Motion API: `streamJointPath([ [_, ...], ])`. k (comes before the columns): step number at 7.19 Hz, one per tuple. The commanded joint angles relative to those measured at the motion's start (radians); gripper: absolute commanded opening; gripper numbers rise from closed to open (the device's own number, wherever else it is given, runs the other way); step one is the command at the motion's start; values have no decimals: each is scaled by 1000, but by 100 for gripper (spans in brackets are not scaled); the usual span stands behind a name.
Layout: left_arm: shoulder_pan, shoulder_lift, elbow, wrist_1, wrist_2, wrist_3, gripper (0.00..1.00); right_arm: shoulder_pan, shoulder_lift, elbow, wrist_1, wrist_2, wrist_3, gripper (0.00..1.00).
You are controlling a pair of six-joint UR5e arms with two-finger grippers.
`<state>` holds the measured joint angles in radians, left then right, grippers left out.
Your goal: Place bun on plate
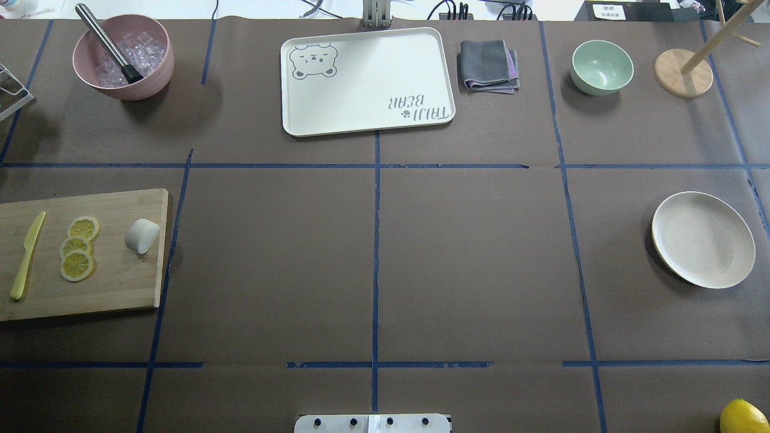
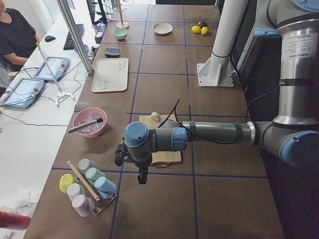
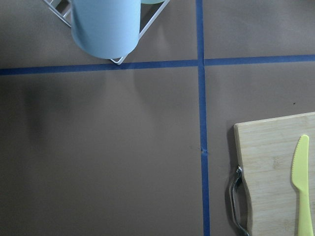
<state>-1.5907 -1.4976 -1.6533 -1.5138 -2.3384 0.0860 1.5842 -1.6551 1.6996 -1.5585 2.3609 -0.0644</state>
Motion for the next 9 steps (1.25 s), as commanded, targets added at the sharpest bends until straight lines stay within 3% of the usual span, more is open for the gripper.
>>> streamJointPath([
  [1,0,2,1,0,-1,-2,100,0,-3,0,0,6,5,100],
  [9,0,2,1,-13,-4,1,100,-4,3,6,3,6,2,100],
])
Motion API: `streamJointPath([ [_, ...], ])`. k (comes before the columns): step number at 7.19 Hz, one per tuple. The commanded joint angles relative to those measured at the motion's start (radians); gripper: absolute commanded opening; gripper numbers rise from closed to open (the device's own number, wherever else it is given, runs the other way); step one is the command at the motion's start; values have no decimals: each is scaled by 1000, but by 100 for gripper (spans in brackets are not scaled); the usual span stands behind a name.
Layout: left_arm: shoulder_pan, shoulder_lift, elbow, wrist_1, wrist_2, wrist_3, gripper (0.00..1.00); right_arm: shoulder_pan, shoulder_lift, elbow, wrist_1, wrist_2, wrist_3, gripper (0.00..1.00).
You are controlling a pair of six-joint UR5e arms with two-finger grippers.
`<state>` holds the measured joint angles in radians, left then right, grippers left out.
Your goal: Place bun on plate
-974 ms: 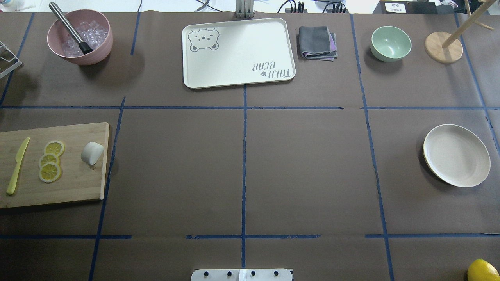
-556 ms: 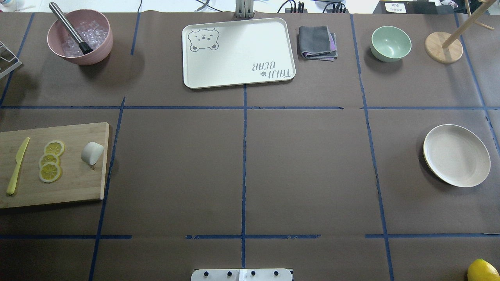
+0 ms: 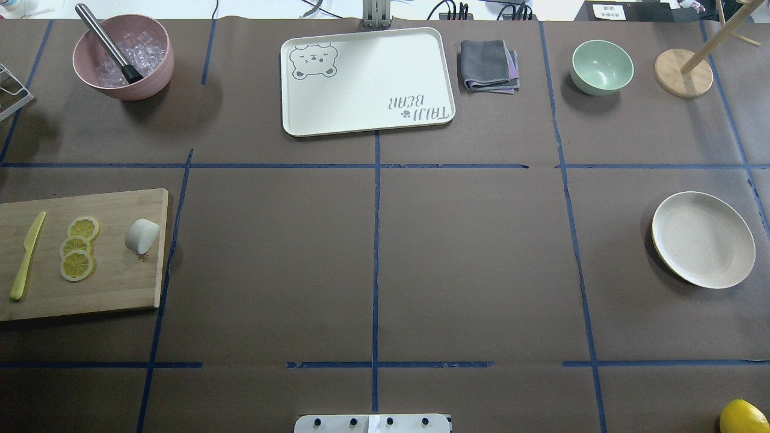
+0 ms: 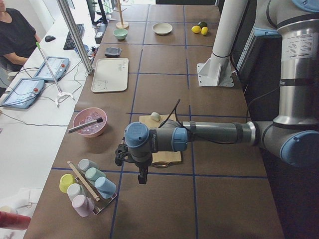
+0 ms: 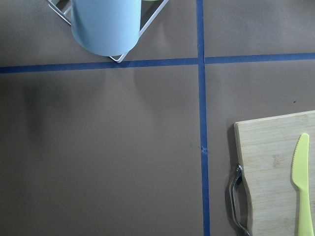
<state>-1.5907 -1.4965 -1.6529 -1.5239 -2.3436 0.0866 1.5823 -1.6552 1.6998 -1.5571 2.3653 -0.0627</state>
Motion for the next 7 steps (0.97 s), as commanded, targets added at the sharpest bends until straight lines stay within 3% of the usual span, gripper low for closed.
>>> streamJointPath([
  [1,0,1,1,-4,1,1,100,1,70,11,-6,2,1,100],
  [4,0,-7,-1,-5,1,1,100,-46,71,-60,46,49,50,100],
  [5,0,-8,-5,-4,1,-1,100,-107,69,-58,89,49,190,99],
  [7,0,-8,-14,-4,1,-1,100,-212,-13,-66,368,-29,392,99],
])
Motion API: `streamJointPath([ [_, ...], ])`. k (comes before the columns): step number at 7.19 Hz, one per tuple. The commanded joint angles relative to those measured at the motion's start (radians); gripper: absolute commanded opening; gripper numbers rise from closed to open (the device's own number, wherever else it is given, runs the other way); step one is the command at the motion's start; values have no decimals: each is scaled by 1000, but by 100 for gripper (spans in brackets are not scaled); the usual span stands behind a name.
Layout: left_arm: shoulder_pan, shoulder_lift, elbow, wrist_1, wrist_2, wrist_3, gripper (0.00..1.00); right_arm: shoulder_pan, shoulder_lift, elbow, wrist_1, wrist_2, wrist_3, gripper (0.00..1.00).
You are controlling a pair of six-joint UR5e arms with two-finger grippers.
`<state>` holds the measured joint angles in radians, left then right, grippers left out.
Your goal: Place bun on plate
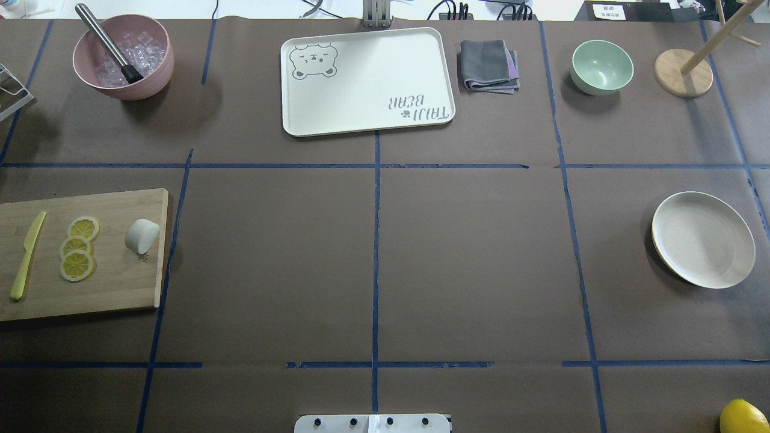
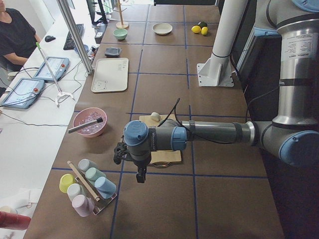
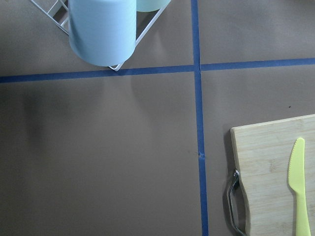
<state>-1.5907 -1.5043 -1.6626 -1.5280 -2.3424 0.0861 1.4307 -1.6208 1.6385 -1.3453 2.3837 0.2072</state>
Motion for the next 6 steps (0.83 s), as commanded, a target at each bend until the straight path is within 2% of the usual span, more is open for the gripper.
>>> streamJointPath([
  [1,0,-4,-5,0,0,0,100,-90,-57,-15,237,-52,240,99],
  [2,0,-4,-5,0,0,0,100,-164,-77,-19,270,-61,301,99],
  [3,0,-5,-5,0,-2,0,100,-189,-83,-79,344,-75,305,99],
  [5,0,-5,-5,0,-2,0,100,-233,-87,-201,573,-77,415,99],
  [6,0,-5,-5,0,-2,-2,100,-242,-88,-212,595,-77,425,98],
])
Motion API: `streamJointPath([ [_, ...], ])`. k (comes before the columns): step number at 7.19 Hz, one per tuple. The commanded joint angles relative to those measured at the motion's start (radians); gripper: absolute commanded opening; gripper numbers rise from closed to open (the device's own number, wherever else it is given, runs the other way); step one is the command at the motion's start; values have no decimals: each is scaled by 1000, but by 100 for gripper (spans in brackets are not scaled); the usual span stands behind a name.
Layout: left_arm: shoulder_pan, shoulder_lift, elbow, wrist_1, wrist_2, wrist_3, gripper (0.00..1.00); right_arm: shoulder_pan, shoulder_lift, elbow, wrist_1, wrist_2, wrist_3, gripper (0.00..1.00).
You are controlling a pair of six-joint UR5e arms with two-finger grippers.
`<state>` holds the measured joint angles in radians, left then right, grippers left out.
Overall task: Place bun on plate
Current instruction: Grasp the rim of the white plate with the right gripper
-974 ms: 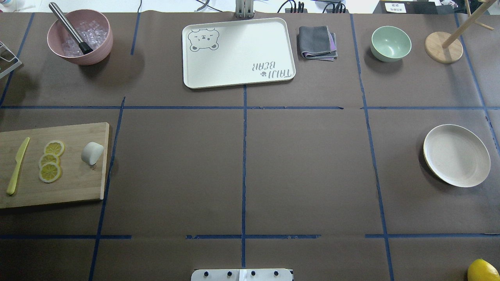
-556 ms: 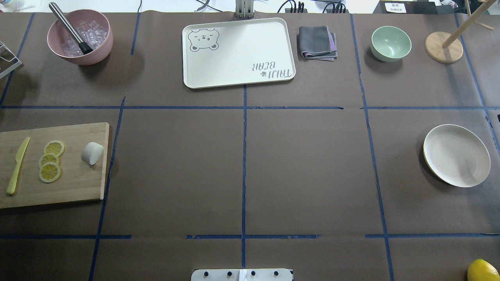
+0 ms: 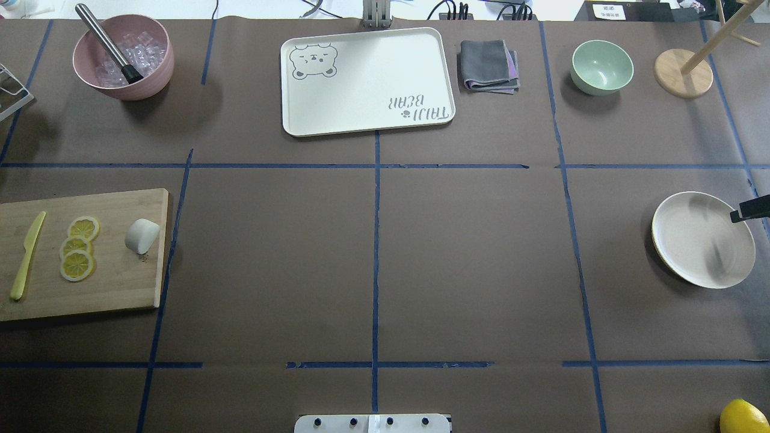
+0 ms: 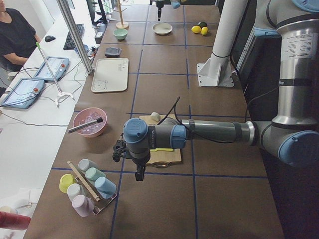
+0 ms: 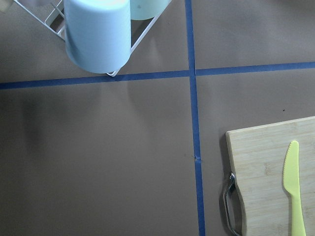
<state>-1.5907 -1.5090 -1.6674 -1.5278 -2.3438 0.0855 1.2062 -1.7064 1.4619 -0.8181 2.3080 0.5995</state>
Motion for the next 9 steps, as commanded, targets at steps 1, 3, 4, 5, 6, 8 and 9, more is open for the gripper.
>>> streamJointPath([
  [1,0,0,-2,0,-2,-1,100,-34,-9,-37,68,-2,36,97],
  [3,0,-2,0,2,0,-3,100,-50,-9,-47,66,-7,39,85],
  [4,0,-2,0,2,0,-3,100,-50,-9,-49,66,-7,39,72],
  [5,2,-2,0,2,0,-3,100,-50,-9,-49,66,-7,39,58],
  [6,2,-3,-2,3,0,-3,100,-50,-9,-48,65,-7,39,33],
  [8,2,-7,-2,2,-2,-27,100,-48,-9,-44,65,-6,37,3],
  [9,2,-11,-3,2,-2,-41,100,-48,-9,-43,65,-4,37,0],
])
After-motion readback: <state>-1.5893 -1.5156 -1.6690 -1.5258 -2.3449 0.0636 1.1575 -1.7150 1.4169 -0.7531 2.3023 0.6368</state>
